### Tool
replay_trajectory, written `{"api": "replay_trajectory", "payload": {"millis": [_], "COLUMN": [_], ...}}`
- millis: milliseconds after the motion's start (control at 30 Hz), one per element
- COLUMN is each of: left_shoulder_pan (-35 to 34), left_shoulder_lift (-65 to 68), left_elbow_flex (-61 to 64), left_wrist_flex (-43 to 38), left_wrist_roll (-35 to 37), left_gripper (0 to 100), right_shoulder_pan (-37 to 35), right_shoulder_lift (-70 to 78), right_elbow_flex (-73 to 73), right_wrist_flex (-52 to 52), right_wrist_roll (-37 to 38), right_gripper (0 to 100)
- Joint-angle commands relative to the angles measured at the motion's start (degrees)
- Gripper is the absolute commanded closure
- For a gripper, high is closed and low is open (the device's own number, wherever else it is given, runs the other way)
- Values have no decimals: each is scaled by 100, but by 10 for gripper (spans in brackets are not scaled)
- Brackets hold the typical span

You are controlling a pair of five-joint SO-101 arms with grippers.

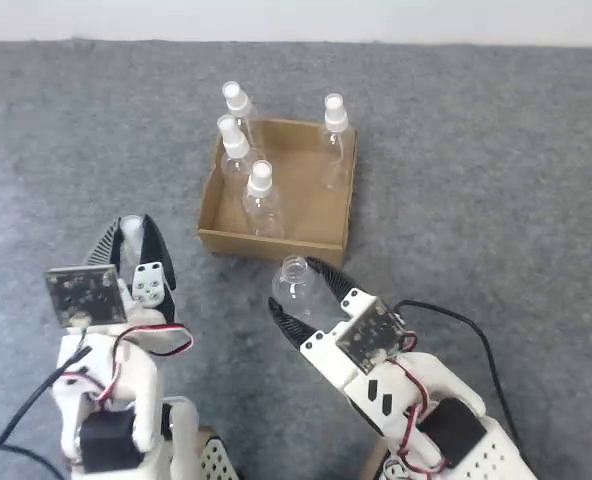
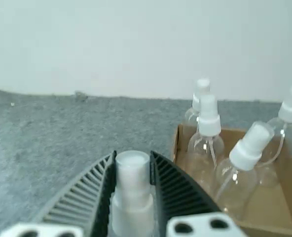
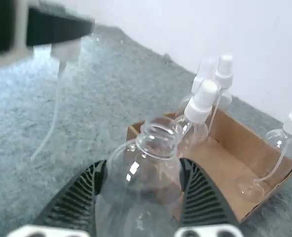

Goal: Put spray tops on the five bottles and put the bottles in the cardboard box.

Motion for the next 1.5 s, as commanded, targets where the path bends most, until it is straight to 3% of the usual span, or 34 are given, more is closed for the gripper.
{"api": "replay_trajectory", "payload": {"millis": [0,433,1000,1467], "left_shoulder_pan": [53,62,1310,1327], "left_shoulder_lift": [-97,-97,-97,-105], "left_elbow_flex": [-664,-1095,-2273,-2325], "left_wrist_flex": [-176,-941,-949,-941], "left_wrist_roll": [88,527,659,1240], "left_gripper": [987,987,987,987], "right_shoulder_pan": [22,22,31,-277], "right_shoulder_lift": [-92,-84,-84,-31], "right_elbow_flex": [9,659,941,1160], "right_wrist_flex": [-171,-919,-1253,-1622], "right_wrist_roll": [88,132,141,264], "right_gripper": [985,983,983,983]}}
